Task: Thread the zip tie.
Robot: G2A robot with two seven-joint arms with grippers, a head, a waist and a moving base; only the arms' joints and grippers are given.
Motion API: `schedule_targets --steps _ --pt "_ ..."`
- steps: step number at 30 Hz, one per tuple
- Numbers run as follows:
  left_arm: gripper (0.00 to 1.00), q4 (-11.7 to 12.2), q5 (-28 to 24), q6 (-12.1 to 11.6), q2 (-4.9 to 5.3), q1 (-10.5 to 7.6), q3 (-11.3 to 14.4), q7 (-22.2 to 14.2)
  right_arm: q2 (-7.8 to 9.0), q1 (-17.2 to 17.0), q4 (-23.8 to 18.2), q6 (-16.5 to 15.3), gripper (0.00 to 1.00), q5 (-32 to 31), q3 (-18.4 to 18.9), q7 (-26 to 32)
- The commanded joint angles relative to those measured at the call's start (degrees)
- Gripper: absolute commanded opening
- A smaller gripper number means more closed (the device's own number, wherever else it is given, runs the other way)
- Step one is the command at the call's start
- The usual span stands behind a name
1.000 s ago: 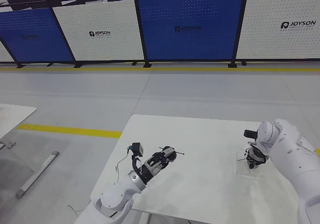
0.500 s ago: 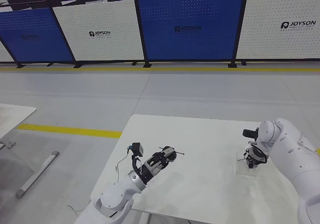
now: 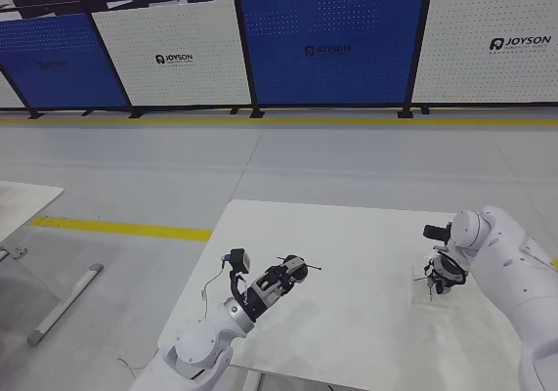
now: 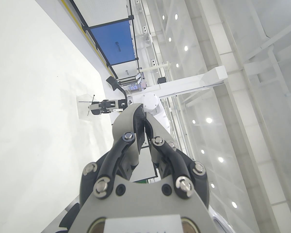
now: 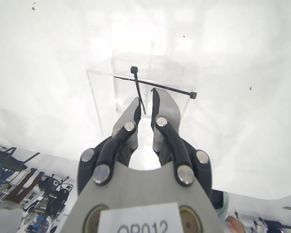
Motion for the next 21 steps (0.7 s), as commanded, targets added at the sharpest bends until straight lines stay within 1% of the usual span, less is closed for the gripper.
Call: schedule_targets --steps 1,13,21 --pt "0.0 0.0 0.0 0.0 0.0 0.0 0.0 0.0 -0.02 0.0 0.0 0.1 0.18 -0.1 0.1 0.0" --pt "0.0 0.0 0.0 0.0 0.0 0.0 0.0 0.0 -0.35 -0.1 -0.4 0.6 0.18 -0.8 0.4 0.2" --pt "0.0 0.0 0.0 0.0 0.0 0.0 0.0 0.0 -0.88 0.1 0.7 0.8 0.12 -1.2 0.4 0.3"
